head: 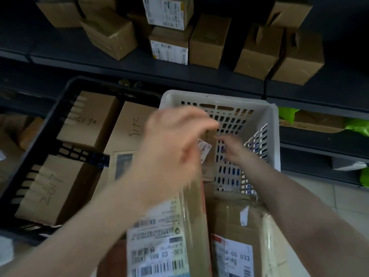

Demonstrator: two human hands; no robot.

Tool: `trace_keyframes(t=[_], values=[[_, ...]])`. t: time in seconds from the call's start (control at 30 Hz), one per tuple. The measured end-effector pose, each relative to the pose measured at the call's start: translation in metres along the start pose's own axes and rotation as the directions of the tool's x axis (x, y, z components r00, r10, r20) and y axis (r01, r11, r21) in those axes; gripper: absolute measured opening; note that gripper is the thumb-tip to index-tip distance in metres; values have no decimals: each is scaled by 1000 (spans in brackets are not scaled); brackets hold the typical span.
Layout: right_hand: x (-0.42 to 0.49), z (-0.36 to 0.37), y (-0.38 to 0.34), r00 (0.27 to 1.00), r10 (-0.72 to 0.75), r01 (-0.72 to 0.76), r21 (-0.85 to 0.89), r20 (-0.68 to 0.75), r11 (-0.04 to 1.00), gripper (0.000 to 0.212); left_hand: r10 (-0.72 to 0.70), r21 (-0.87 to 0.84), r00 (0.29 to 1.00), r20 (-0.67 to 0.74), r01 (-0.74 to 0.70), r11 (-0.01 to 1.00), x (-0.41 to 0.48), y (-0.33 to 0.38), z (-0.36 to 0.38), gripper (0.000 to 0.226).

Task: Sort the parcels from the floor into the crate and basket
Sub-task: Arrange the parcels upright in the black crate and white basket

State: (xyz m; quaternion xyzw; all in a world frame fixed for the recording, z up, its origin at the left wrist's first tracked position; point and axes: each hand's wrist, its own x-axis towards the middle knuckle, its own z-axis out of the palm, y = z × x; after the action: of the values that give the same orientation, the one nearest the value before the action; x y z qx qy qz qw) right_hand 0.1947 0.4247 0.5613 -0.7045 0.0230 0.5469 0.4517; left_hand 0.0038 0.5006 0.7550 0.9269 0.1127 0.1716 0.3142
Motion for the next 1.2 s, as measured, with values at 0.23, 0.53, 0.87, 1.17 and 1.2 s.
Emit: trace_keyframes(t=[0.23,0.53,0.87,1.17,1.2], values=[[-98,-12,-41,794,139,190,-458,592,868,93,-772,-274,542,333,839,471,-63,-36,-51,119],[-179,15,-23,844,-186,313,-180,503,933,53,-750,-570,608,262,724,388,-54,-34,-57,39],[-122,9,-66,967,-250,223,325,43,919,46,-672,-669,601,432,713,208,80,-77,-1,26],[-82,23,-34,995,-81,85,-91,52,992,63,-672,-403,506,541,857,321,0,-125,61,57],[-80,21,-34,995,-64,67,-28,76,997,60,-682,-427,512,522,849,310,0,-128,61,58]])
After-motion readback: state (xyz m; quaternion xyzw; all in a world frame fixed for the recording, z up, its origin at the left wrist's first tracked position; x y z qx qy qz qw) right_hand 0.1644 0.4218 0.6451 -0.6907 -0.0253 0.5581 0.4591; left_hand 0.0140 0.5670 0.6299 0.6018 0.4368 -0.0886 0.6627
